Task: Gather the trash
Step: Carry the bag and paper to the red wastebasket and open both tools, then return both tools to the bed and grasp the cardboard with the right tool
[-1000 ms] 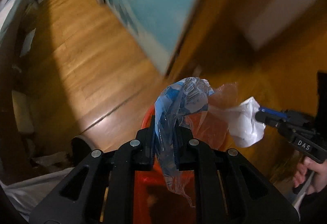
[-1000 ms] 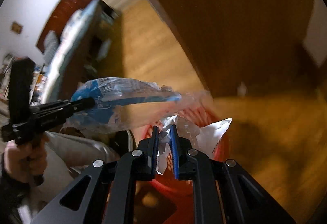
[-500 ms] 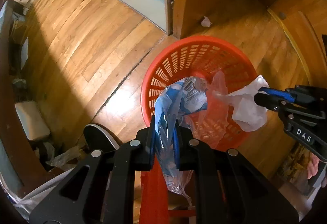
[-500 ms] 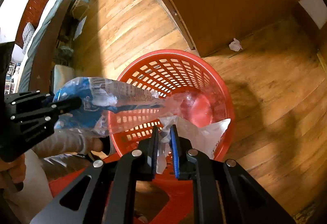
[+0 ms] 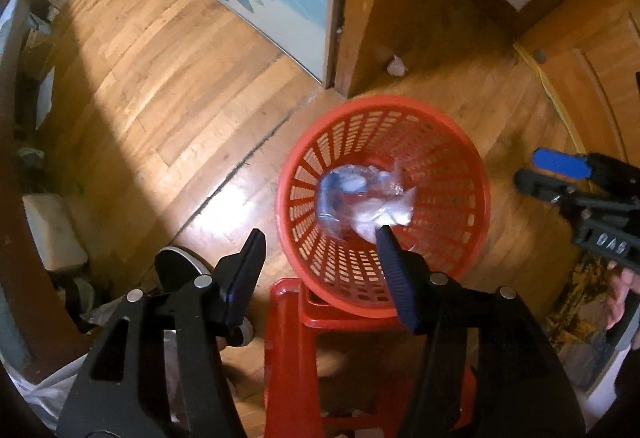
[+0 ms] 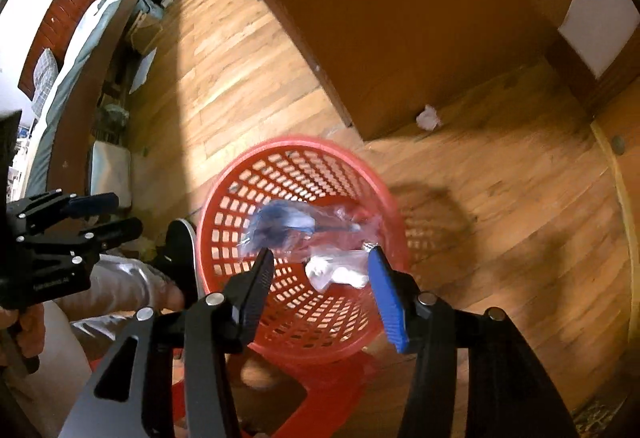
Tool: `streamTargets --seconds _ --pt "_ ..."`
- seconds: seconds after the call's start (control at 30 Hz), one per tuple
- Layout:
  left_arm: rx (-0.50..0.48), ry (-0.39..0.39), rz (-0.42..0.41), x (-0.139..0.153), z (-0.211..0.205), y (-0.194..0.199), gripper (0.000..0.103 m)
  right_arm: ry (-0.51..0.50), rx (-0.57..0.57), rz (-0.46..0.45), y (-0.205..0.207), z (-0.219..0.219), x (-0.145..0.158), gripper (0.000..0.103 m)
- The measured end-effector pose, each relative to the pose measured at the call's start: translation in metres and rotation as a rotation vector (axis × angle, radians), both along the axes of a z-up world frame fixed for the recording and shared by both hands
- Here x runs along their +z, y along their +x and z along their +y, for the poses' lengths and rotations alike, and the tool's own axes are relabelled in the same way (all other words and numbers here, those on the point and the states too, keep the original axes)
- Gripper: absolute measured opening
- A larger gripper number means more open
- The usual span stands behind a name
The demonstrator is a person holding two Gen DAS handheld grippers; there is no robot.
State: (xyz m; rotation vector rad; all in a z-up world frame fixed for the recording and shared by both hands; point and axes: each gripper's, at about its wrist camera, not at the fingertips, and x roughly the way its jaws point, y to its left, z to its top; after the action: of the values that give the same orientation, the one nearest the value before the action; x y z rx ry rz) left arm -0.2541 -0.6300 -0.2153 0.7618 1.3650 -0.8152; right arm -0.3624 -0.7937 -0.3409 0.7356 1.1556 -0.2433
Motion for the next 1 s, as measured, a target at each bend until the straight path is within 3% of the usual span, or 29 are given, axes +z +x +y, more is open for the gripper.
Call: streamTargets --seconds 0.17,0.33,0.4,0.5,0.67,0.77,0.87,1.0 --pt "0.035 -0.067 -0.008 0.035 0.01 0.007 0.058 -0.039 0.012 -0.066 0.01 -0.004 0.04 0.051" --pt "0.132 -0.256 -0.06 0.111 0.044 0.032 0.058 -0.103 0.087 -0.166 0.04 0.01 0.101 0.054" --pt "0.177 -0.339 -0.132 0.151 0.072 0.048 0.06 -0.124 0.123 -0.204 0.058 0.021 0.128 0.056" --pt "0.258 -0.415 -0.274 0.202 0.125 0.074 0.074 -0.152 0.197 -0.273 0.094 0.047 0.174 0.062" --pt "0.505 -0.494 -0.477 0.268 0.252 0.127 0.084 -0.21 0.399 -0.419 0.168 0.125 0.262 0.069" --pt "0.706 -0.528 -0.591 0.286 0.352 0.156 0.087 -0.207 0.536 -0.529 0.222 0.189 0.312 0.075" --pt "0.815 -0.542 -0.723 0.281 0.431 0.166 0.092 -0.172 0.694 -0.644 0.283 0.274 0.349 0.077" --pt "0.996 -0.504 -0.731 0.243 0.524 0.185 0.092 -0.157 0.875 -0.716 0.348 0.384 0.37 0.08"
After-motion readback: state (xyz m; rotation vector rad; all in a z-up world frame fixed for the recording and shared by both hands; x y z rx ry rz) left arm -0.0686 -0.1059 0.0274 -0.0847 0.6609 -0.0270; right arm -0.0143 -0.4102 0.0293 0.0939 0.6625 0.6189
